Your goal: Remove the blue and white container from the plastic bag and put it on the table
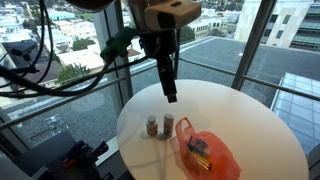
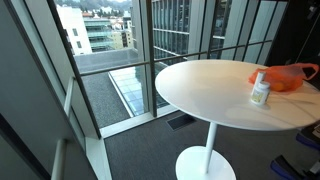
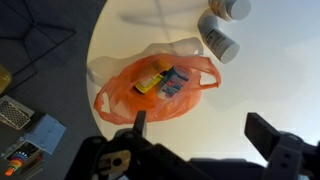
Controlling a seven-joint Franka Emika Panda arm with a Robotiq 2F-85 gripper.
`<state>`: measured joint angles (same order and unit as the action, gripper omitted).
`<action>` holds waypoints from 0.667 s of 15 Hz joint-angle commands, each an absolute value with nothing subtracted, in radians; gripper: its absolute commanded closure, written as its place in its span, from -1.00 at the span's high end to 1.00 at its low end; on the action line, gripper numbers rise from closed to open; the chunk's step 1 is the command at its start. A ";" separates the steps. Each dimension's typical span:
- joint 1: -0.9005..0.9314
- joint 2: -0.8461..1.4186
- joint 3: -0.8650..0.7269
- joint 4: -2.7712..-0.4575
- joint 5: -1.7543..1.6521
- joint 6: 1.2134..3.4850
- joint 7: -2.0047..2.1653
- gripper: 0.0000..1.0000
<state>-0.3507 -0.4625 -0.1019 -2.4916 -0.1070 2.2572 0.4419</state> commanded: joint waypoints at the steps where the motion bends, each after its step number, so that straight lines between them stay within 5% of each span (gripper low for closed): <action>1: -0.368 -0.350 -0.127 -2.420 -0.097 2.273 0.474 1.00; 10: -0.368 -0.132 -0.228 -2.368 -0.088 2.351 0.460 1.00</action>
